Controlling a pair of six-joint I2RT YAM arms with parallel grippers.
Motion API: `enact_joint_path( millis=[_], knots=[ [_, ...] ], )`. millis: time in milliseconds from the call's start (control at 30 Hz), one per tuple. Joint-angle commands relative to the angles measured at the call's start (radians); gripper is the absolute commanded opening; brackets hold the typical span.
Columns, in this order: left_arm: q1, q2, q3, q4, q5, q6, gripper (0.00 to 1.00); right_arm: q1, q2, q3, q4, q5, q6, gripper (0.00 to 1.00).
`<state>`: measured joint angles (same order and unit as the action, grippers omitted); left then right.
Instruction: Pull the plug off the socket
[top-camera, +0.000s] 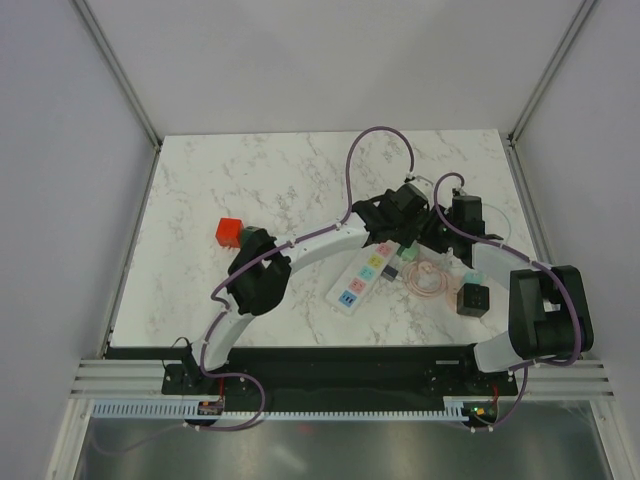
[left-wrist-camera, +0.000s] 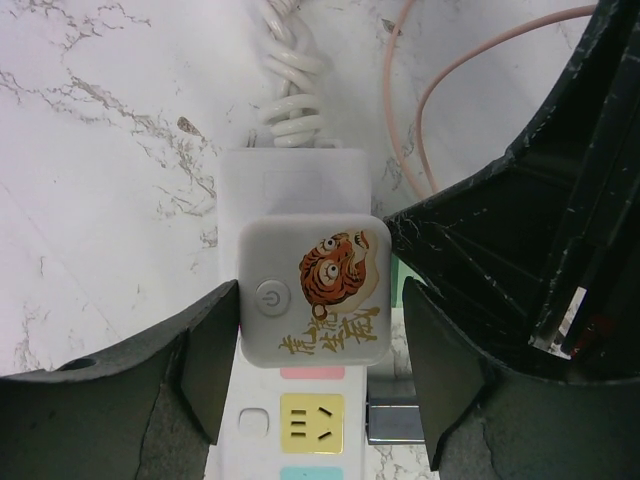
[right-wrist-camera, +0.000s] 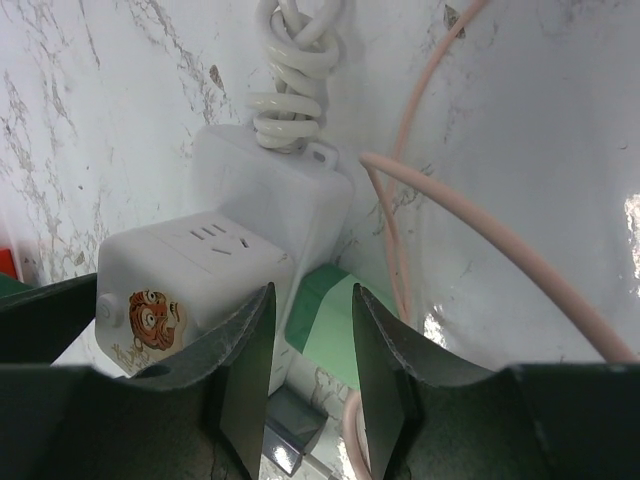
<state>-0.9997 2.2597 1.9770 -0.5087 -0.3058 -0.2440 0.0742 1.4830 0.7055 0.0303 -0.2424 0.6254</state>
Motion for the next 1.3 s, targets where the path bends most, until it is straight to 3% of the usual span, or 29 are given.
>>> enact_joint_path(
  millis=[0,367,833,967,1067,1167,1267],
  knots=[
    [-0.007,0.02,0.043,-0.004,0.094,-0.029,0.72,-0.005,-0.02,0.015,0.03,0.018,-0.004,0.45],
    [-0.007,0.027,-0.038,0.006,0.139,0.021,0.8,-0.047,-0.004,0.023,0.013,0.006,0.02,0.4],
    [0.01,-0.028,-0.171,0.121,0.214,0.002,0.43,-0.05,0.017,-0.029,0.088,-0.061,0.05,0.39],
    [0.016,-0.031,-0.185,0.128,0.238,0.011,0.25,-0.05,0.04,-0.014,0.095,-0.057,0.053,0.39],
    [0.019,-0.038,-0.201,0.131,0.249,0.009,0.19,-0.05,0.074,0.002,0.098,-0.047,0.051,0.39],
    [0.022,-0.048,-0.205,0.136,0.261,0.011,0.02,-0.05,0.106,0.005,0.115,-0.052,0.056,0.39],
    [0.026,-0.054,-0.205,0.137,0.277,0.014,0.02,-0.05,0.121,0.003,0.134,-0.055,0.06,0.38]
  ],
)
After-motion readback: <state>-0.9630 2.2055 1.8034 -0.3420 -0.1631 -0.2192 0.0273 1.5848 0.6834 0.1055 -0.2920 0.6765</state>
